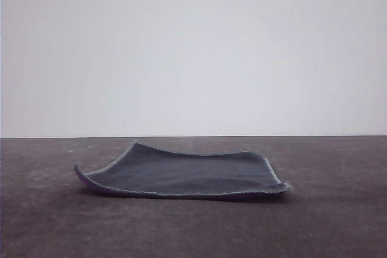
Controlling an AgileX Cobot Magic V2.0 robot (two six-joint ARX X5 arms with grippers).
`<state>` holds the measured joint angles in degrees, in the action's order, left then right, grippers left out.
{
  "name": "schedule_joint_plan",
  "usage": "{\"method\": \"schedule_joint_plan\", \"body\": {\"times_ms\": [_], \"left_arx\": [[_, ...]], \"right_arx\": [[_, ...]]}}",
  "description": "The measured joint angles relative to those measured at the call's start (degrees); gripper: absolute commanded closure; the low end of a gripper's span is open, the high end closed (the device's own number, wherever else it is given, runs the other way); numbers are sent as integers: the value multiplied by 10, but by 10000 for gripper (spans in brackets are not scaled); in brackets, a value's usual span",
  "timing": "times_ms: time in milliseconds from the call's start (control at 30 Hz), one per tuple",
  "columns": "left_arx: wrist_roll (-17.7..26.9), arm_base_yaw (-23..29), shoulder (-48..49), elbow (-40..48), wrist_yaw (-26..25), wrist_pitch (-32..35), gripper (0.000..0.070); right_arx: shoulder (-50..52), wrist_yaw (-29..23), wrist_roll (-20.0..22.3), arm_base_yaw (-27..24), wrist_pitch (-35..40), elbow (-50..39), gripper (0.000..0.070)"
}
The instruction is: Fold clothes
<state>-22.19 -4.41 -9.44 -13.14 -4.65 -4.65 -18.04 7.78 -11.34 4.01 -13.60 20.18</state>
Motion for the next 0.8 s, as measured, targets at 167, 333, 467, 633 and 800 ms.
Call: {"method": "schedule_joint_plan", "body": {"times_ms": [167, 333, 467, 633, 800], "left_arx": [[5, 0, -125, -116, -10, -49, 685], [54, 0, -273, -252, -18, -99, 685], [96, -4, -399, -346, -29, -145, 684], [125, -11, -540, -424, -72, -176, 684], [138, -17, -647, -458, -124, -178, 684]], "right_arx": [[-149, 47, -5, 0, -9, 127, 698], [-297, 110, 13, 0, -29, 250, 698], [-394, 120, 36, 7, -67, 325, 698], [-485, 121, 53, 19, -79, 378, 698], [-550, 146, 56, 24, -72, 381, 698]]}}
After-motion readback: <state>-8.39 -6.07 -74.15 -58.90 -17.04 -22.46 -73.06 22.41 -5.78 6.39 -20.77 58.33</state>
